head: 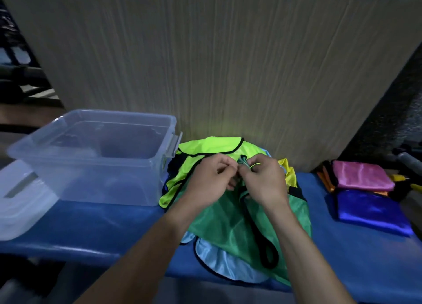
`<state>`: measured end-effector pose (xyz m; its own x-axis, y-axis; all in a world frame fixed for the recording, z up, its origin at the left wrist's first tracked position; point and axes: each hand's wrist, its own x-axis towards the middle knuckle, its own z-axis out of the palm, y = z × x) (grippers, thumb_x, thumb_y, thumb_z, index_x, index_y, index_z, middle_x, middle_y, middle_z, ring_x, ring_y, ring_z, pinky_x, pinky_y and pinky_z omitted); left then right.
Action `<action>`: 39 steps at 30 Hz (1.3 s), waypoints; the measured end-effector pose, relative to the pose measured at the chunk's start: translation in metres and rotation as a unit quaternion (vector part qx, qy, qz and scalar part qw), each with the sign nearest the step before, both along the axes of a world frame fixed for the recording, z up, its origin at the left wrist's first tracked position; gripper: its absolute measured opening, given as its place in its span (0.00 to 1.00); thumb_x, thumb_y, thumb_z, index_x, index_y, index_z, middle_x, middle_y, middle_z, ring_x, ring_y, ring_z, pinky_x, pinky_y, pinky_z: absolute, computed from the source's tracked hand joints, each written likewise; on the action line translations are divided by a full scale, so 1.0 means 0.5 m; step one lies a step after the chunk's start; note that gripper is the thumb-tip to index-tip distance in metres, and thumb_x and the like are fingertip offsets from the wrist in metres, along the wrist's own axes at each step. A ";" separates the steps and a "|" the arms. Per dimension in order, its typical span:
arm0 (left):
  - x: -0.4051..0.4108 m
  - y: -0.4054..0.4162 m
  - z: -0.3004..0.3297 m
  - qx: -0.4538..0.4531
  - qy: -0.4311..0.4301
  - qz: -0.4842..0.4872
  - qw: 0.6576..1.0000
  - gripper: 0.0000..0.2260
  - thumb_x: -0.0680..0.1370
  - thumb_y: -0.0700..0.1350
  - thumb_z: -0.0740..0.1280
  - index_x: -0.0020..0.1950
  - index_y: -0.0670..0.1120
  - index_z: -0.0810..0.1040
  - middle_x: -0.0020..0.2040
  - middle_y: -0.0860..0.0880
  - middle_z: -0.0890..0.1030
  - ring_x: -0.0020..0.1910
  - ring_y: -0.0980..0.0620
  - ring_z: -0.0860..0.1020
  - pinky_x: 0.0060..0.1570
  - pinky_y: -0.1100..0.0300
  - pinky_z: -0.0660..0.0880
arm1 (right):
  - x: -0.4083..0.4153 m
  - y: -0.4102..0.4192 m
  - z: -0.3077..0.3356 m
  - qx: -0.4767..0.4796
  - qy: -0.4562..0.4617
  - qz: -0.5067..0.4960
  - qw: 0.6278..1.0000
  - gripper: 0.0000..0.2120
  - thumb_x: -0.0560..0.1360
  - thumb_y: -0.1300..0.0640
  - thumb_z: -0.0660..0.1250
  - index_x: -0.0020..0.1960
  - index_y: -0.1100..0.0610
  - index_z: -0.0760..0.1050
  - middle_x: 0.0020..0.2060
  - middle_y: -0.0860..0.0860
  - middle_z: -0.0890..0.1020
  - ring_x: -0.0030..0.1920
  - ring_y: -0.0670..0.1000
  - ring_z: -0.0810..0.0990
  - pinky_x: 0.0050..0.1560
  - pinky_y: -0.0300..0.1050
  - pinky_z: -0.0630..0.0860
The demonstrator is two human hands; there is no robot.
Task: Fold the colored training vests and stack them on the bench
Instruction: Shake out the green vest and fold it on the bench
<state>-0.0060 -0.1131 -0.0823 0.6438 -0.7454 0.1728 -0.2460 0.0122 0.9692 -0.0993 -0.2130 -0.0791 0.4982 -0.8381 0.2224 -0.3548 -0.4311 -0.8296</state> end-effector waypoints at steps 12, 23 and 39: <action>0.003 -0.012 0.005 0.028 0.076 -0.060 0.995 0.15 0.79 0.59 0.66 0.45 0.48 0.83 0.35 0.50 0.80 0.41 0.52 0.78 0.51 0.51 0.75 | -0.043 0.031 0.019 0.257 -0.177 0.173 0.934 0.09 0.82 0.61 0.61 0.58 0.56 0.79 0.36 0.56 0.82 0.35 0.53 0.80 0.37 0.46 0.78; -0.009 -0.013 -0.007 0.002 -0.106 -0.065 0.992 0.07 0.81 0.49 0.65 0.53 0.50 0.83 0.47 0.42 0.84 0.46 0.40 0.82 0.54 0.37 0.76 | -0.046 -0.047 -0.014 -0.023 -0.059 0.125 0.990 0.18 0.79 0.44 0.67 0.66 0.50 0.76 0.55 0.43 0.79 0.58 0.41 0.77 0.60 0.41 0.74; -0.002 0.024 -0.011 0.055 -0.110 -0.104 0.987 0.03 0.80 0.45 0.71 0.53 0.52 0.82 0.47 0.55 0.86 0.46 0.58 0.85 0.47 0.59 0.82 | -0.049 -0.087 -0.013 0.013 -0.152 0.205 0.967 0.04 0.76 0.56 0.74 0.47 0.55 0.81 0.40 0.52 0.84 0.42 0.48 0.82 0.47 0.46 0.77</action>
